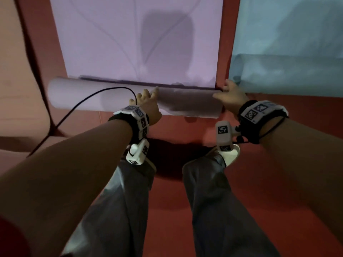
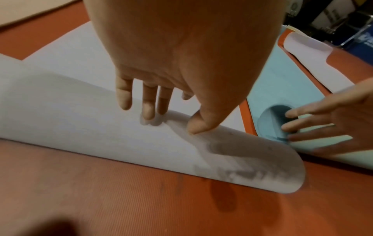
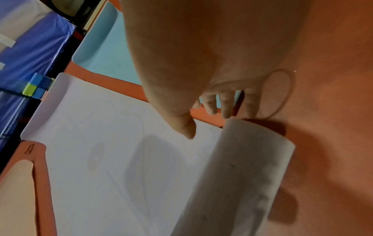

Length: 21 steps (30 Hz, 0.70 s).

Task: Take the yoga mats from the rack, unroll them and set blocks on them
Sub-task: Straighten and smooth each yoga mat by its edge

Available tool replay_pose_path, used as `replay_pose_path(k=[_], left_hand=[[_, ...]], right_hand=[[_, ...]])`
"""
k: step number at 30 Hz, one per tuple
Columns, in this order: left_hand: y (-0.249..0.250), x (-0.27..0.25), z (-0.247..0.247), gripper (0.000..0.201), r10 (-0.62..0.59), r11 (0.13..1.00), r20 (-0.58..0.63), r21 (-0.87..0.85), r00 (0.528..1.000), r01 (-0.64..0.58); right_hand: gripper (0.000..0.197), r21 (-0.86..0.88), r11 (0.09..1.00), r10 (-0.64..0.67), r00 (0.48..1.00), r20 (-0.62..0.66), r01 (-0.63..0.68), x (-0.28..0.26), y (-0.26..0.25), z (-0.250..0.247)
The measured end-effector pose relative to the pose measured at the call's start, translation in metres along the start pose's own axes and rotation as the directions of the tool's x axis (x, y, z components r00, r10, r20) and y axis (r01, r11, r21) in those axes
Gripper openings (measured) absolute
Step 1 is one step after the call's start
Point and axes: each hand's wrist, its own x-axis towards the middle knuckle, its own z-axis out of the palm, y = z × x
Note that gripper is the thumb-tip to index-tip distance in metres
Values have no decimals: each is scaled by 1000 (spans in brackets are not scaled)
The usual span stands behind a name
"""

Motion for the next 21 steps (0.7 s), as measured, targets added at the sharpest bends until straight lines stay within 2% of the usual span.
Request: replay_pose_path(k=[2, 3, 6, 8, 10, 12, 14, 18, 21], left_hand=[[5, -8, 16, 80, -27, 999, 57, -33, 998, 29], [6, -10, 24, 74, -42, 999, 46, -24, 998, 43], [5, -17, 46, 51, 5, 996, -7, 87, 1000, -4], [2, -17, 56, 52, 73, 992, -7, 107, 997, -72], [-3, -18, 63, 58, 119, 992, -13, 51, 993, -118], [-13, -24, 72, 57, 157, 988, -54, 11, 986, -156], [-23, -37, 77, 55, 182, 983, -87, 12, 979, -181], [-37, -59, 85, 53, 193, 981, -16, -17, 981, -193], [-43, -66, 96, 61, 186, 973, -96, -122, 978, -197]], right_hand=[[57, -41, 999, -16, 1000, 6, 16, -2, 13, 6], [52, -61, 998, -19, 1000, 20, 20, -5, 19, 12], [62, -68, 997, 38, 998, 47, -34, -18, 50, 31], [65, -59, 997, 54, 999, 6, -53, -29, 70, 43], [64, -74, 995, 63, 997, -44, -66, -45, 82, 57], [57, -147, 986, 64, 995, -77, -75, -59, 91, 73], [46, -257, 966, 2, 997, -82, -23, -77, 89, 84], [46, -333, 940, 24, 987, -162, -77, -104, 96, 95], [53, -401, 914, -169, 958, -233, 64, -112, 102, 104]])
